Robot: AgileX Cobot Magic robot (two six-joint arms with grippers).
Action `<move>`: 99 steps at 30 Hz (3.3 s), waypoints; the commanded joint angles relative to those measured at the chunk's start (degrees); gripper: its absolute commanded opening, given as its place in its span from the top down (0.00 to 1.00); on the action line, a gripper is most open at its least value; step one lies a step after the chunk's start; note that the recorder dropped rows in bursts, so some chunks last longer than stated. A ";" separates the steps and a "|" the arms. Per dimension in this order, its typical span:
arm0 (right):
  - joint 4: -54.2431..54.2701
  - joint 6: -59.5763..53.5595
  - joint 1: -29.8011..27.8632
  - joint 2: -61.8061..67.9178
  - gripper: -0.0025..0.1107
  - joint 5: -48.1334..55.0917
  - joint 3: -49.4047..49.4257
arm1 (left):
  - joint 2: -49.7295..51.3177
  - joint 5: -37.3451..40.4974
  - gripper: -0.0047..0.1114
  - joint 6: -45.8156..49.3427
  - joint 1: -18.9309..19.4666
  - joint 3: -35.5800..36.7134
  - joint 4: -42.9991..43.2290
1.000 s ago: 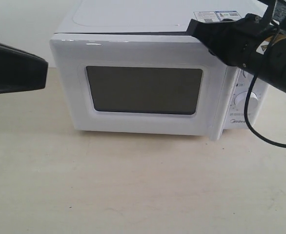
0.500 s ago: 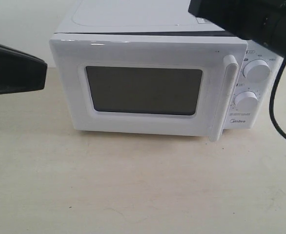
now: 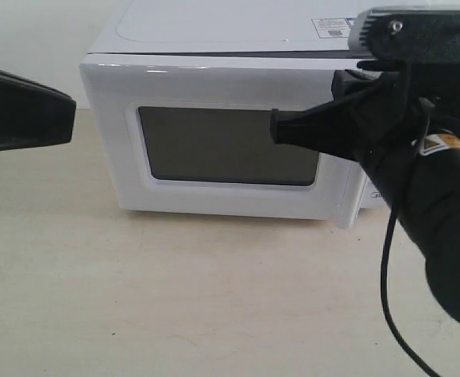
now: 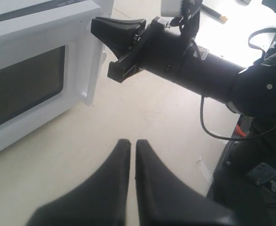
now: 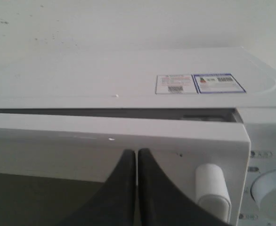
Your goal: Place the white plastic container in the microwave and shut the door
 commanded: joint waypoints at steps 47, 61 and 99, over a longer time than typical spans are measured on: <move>-10.42 13.06 -14.15 10.19 0.98 4.18 -6.52 | -0.54 -1.24 0.92 0.19 -0.51 0.17 -0.84; -12.37 13.93 -15.24 10.19 0.98 8.14 -9.93 | -0.54 -1.24 0.92 0.19 -0.51 0.17 -0.84; 36.43 -45.87 8.44 -49.53 0.98 10.80 4.62 | -0.54 0.69 0.92 0.19 -0.51 0.17 -0.39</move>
